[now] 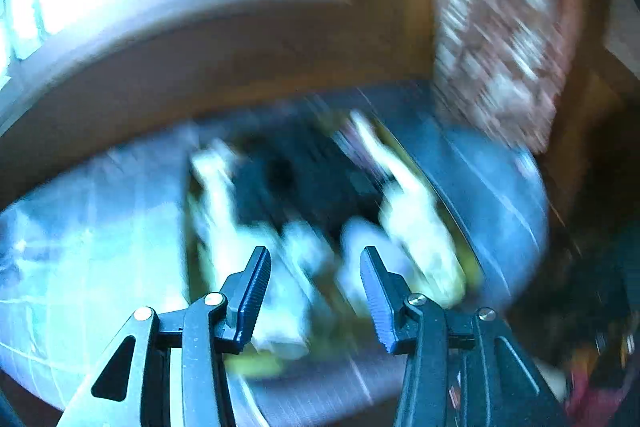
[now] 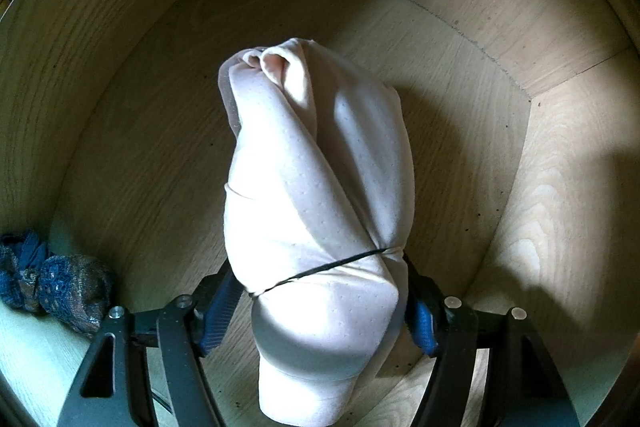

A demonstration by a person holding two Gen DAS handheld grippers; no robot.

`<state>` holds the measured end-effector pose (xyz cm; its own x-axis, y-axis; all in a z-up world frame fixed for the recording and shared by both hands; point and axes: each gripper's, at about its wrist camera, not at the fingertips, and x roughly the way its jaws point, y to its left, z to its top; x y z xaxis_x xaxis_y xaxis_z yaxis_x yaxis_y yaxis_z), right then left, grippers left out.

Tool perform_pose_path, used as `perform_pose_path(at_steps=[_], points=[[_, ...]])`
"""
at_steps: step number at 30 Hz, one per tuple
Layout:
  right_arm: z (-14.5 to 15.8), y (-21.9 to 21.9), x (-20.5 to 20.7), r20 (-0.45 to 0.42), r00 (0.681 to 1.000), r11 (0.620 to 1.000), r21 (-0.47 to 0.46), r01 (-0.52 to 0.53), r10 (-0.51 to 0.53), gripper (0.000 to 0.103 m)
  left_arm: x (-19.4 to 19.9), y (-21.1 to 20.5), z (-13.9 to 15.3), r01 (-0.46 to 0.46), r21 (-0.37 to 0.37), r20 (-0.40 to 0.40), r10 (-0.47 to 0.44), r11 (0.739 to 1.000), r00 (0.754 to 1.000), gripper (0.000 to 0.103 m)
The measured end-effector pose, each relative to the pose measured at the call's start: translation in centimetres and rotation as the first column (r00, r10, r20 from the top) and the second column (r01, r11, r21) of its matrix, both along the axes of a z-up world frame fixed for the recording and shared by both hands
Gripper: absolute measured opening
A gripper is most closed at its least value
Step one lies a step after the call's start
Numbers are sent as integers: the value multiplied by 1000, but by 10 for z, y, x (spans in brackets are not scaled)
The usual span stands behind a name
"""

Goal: Take underwear out of drawer
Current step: 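Move the left tool into the drawer and grasp the blue lace cloth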

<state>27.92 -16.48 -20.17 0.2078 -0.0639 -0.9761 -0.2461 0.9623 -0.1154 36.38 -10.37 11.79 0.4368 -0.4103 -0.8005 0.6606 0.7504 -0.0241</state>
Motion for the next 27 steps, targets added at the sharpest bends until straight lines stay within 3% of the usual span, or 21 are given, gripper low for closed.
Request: perform_pose_path(at_steps=[4,12,19,24,27], points=[[0,0,0,0,1000,1000,-1,0,0,72,-63,4,-59,106,102,-167,-88,989,982,47],[0,-2,0,0,1000,1000,-4,-1,1,73,-155,20,-171,258,295,-424,-116,920,898,47],[-1,-3,1,-1,1000,1000,-3,0,0,74,-182,2,-217,343,321,-522,-137,883,842,47],[-1,-5,1,-1,1000,1000,-4,0,0,74,-186,-9,-255,391,446,-537,-109,805,837,49],[-1,-5,1,-1,1000,1000,-5,-1,1,75,-189,-13,-267,402,475,-536,-105,783,837,50]])
